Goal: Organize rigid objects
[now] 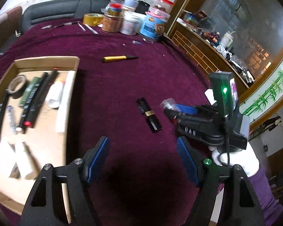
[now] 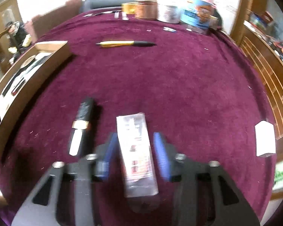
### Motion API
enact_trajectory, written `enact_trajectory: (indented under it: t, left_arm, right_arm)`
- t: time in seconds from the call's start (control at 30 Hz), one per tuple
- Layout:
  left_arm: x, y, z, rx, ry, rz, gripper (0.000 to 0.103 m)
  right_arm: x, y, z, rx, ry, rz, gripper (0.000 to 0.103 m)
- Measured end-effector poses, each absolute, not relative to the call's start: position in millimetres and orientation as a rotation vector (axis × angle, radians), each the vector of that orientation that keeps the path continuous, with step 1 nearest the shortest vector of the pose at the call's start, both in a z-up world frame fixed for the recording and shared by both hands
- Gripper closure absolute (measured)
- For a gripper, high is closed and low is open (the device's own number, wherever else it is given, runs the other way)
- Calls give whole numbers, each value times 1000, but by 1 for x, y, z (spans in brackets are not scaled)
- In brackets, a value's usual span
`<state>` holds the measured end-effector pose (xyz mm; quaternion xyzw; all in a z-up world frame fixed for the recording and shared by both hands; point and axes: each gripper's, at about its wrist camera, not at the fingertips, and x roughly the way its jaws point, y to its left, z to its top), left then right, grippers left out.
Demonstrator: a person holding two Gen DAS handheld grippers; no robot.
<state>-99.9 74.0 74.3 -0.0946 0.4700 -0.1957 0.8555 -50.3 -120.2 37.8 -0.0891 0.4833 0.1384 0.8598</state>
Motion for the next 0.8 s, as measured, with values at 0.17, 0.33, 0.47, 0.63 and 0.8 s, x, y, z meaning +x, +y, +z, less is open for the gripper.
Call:
enact_trajectory:
  t: [0.17, 0.33, 0.47, 0.63, 0.8]
  left_arm:
    - [-73, 41, 53, -188, 1045, -409, 35]
    - [-48, 5, 36, -103, 1059, -387, 36]
    - [-37, -13, 23, 10, 1064, -369, 40]
    - [-42, -7, 22, 60, 1013, -382, 89]
    - [-41, 18, 26, -43, 1010, -392, 89]
  right_arm:
    - [-42, -170, 40, -80, 1028, 174, 78]
    - [-47, -189, 42, -25, 1019, 175, 77]
    - [-49, -186, 42, -30, 1003, 167, 77]
    - [-53, -185, 42, -39, 989, 163, 77]
    - [-57, -179, 41, -75, 984, 142, 78]
